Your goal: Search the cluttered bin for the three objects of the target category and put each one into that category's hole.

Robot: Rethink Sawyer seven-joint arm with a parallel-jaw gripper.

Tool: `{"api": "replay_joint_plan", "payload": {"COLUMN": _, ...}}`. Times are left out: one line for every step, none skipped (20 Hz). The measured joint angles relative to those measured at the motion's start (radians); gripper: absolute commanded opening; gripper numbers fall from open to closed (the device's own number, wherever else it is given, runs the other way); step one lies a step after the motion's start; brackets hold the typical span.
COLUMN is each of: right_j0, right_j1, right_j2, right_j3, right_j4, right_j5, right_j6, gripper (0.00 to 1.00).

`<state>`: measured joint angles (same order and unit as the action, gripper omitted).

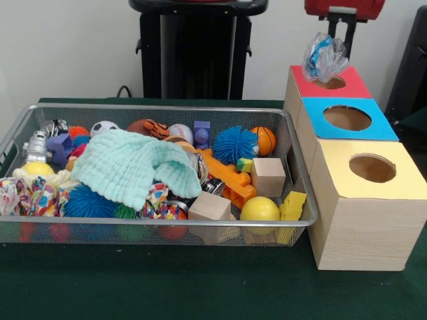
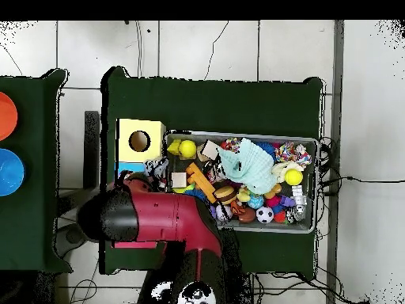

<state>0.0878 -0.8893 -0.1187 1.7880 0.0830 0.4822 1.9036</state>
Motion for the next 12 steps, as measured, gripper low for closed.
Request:
{"api": "replay_joint_plan", "payload": {"right_j0": 0.005, "right_j1": 0.005, "right_j2": -0.005, "right_j3": -0.009, "right_j4": 0.005, "right_j5": 0.002, "right_j6": 0.004, "gripper": 0.0}}
{"api": "replay_joint_plan", "payload": {"right_j0": 0.012, "right_j1": 0.013, "right_j2": -0.012, "right_j3": -0.025, "right_j4": 0.012, "right_j5": 0.006, "right_j6": 0.01, "gripper": 0.0}}
{"api": "replay_joint_plan", "payload": {"right_j0": 0.019, "right_j1": 0.022, "right_j2": -0.019, "right_j3": -0.042, "right_j4": 0.019, "right_j5": 0.012, "right_j6": 0.015, "gripper": 0.0}}
{"api": "replay_joint_plan", "payload": {"right_j0": 0.021, "right_j1": 0.027, "right_j2": -0.022, "right_j3": -0.05, "right_j4": 0.022, "right_j5": 0.015, "right_j6": 0.017, "gripper": 0.0}}
{"api": "replay_joint_plan", "payload": {"right_j0": 0.023, "right_j1": 0.037, "right_j2": -0.026, "right_j3": -0.069, "right_j4": 0.029, "right_j5": 0.025, "right_j6": 0.019, "gripper": 0.0}}
{"api": "replay_joint_plan", "payload": {"right_j0": 0.024, "right_j1": 0.042, "right_j2": -0.027, "right_j3": -0.077, "right_j4": 0.032, "right_j5": 0.03, "right_j6": 0.02, "gripper": 0.0}}
{"api": "replay_joint_plan", "payload": {"right_j0": 0.023, "right_j1": 0.048, "right_j2": -0.029, "right_j3": -0.089, "right_j4": 0.035, "right_j5": 0.035, "right_j6": 0.02, "gripper": 0.0}}
{"api": "replay_joint_plan", "payload": {"right_j0": 0.023, "right_j1": 0.065, "right_j2": -0.032, "right_j3": -0.115, "right_j4": 0.043, "right_j5": 0.05, "right_j6": 0.02, "gripper": 0.0}}
{"api": "replay_joint_plan", "payload": {"right_j0": 0.023, "right_j1": 0.072, "right_j2": -0.034, "right_j3": -0.127, "right_j4": 0.045, "right_j5": 0.057, "right_j6": 0.02, "gripper": 0.0}}
{"api": "replay_joint_plan", "payload": {"right_j0": 0.023, "right_j1": 0.082, "right_j2": -0.035, "right_j3": -0.142, "right_j4": 0.048, "right_j5": 0.067, "right_j6": 0.02, "gripper": 0.0}}
{"api": "replay_joint_plan", "payload": {"right_j0": 0.023, "right_j1": 0.094, "right_j2": -0.037, "right_j3": -0.16, "right_j4": 0.05, "right_j5": 0.079, "right_j6": 0.02, "gripper": 0.0}}
{"api": "replay_joint_plan", "payload": {"right_j0": 0.023, "right_j1": 0.101, "right_j2": -0.038, "right_j3": -0.169, "right_j4": 0.051, "right_j5": 0.085, "right_j6": 0.02, "gripper": 0.0}}
